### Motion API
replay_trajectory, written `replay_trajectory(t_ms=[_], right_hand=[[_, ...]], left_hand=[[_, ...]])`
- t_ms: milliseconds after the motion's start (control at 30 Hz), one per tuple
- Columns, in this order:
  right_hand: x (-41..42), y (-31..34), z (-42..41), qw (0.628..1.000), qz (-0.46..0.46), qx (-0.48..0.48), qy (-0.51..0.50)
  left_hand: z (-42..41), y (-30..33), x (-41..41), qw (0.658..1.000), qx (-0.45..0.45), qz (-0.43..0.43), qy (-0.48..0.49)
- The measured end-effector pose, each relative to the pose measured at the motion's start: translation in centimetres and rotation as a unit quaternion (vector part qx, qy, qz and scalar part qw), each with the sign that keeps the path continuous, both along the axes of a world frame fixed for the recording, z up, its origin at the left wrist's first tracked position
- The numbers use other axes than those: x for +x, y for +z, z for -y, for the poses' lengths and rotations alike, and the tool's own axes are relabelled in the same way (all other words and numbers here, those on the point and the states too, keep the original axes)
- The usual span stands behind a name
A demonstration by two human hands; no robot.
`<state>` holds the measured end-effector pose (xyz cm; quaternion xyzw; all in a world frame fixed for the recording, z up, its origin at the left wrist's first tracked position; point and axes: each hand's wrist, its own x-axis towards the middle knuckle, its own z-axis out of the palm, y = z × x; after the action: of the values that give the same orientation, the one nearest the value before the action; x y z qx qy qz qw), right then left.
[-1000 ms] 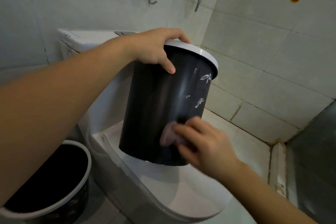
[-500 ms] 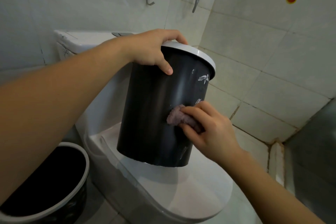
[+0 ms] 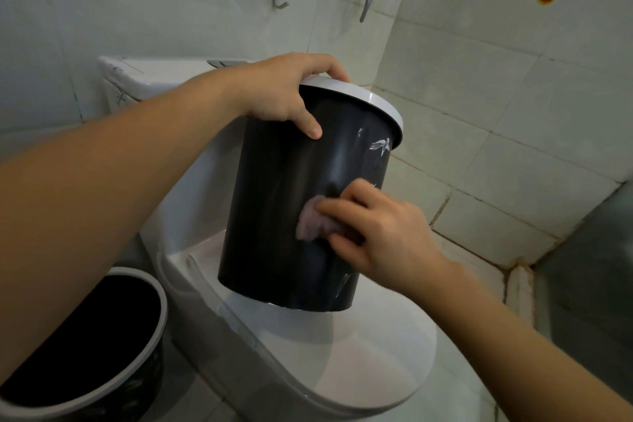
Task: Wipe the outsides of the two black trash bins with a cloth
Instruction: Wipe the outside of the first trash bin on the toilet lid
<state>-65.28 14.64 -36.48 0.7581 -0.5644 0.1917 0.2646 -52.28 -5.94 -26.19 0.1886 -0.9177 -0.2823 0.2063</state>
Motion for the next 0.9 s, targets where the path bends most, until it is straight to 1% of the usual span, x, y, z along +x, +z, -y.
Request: replay_trajectory(t_ms=[133, 200, 300, 367, 500, 567, 700, 900], right_hand=[[-0.5, 1.2, 1.8, 0.989, 0.094, -0.074, -0.083], [-0.4, 0.9, 1.9, 0.988, 0.109, -0.077, -0.075], [-0.1, 0.0, 1.0, 0.995, 0.095, -0.030, -0.024], [-0.3, 0.0, 1.0, 0.993, 0.109, -0.029, -0.031], [-1.6, 2.4, 2.5, 0.970, 0.185, -0.113, -0.106], [-2.0, 3.7, 3.4, 0.960, 0.213, -0.127, -0.128], [-2.5, 4.5, 4.0, 0.965, 0.210, -0.108, -0.114], [-3.8, 4.5, 3.4, 0.951, 0.235, -0.125, -0.158]], left_hand=[[-0.2, 0.1, 0.0, 1.000, 0.001, 0.002, -0.002], [-0.1, 0.1, 0.1, 1.000, 0.001, 0.005, -0.001], [-0.1, 0.1, 0.4, 1.000, 0.002, 0.004, -0.001], [-0.1, 0.1, 0.4, 1.000, -0.003, 0.004, -0.001], [-0.1, 0.1, 0.4, 1.000, -0.009, 0.000, -0.001], [-0.2, 0.1, 0.5, 1.000, -0.007, 0.003, -0.002], [-0.2, 0.0, 0.9, 1.000, -0.001, 0.004, -0.002], [-0.3, 0.1, 1.0, 1.000, -0.001, 0.003, 0.002]])
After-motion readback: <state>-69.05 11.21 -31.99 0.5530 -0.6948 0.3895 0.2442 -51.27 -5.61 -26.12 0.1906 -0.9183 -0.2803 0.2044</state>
